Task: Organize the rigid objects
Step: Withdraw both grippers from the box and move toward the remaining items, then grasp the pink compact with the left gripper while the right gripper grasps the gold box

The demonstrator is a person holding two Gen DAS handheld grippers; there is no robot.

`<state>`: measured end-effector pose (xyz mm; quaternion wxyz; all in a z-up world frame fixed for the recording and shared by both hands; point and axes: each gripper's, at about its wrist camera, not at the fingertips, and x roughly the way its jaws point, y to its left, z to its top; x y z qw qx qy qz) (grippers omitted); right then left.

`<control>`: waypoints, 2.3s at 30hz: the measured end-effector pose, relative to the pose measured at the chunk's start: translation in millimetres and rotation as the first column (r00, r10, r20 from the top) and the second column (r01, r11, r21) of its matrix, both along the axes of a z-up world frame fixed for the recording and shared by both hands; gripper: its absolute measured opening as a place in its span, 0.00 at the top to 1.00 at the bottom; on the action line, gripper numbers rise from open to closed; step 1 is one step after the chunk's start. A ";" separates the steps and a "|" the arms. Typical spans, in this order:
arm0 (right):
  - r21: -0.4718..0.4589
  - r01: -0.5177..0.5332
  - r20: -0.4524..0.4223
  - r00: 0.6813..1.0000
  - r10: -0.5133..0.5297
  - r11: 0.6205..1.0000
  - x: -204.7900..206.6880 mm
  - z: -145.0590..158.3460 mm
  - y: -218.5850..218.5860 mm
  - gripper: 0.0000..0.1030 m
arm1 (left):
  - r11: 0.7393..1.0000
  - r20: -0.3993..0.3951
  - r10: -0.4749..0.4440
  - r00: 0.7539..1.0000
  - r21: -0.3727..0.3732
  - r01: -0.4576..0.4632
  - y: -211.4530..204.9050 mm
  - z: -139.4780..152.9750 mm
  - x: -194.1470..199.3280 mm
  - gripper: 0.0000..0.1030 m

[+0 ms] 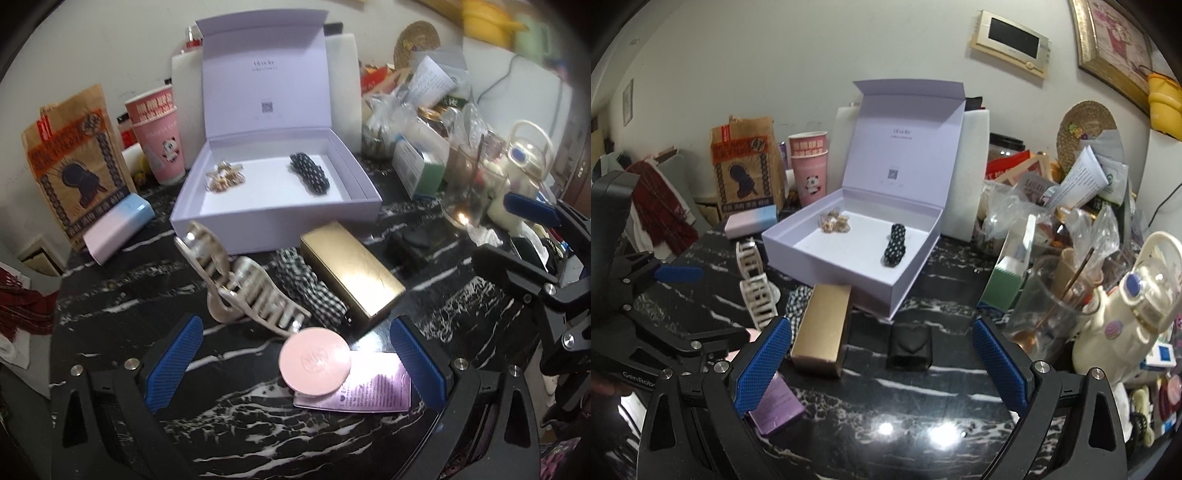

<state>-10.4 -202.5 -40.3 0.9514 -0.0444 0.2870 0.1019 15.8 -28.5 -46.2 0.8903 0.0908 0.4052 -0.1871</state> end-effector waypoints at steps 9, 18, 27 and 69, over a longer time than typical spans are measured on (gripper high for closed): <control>0.013 -0.022 -0.056 0.998 0.023 1.000 5.2 -25.1 4.7 0.03 | 0.999 -0.050 -0.030 0.998 0.022 0.031 -5.6 -31.7 3.9 0.00; 0.063 -0.040 -0.091 0.995 0.045 0.997 14.6 -33.8 5.8 0.03 | 1.000 -0.071 -0.022 0.997 -0.020 0.021 1.9 -44.3 9.2 0.14; 0.062 -0.127 -0.074 0.989 0.131 0.990 26.2 -30.8 32.9 0.07 | 0.995 -0.071 -0.049 0.996 -0.090 0.043 10.7 -47.1 8.1 0.47; 0.149 -0.001 -0.283 0.958 0.043 0.989 88.9 -84.2 39.6 0.52 | 0.994 -0.127 0.059 0.990 -0.089 -0.071 46.3 -58.4 28.1 0.51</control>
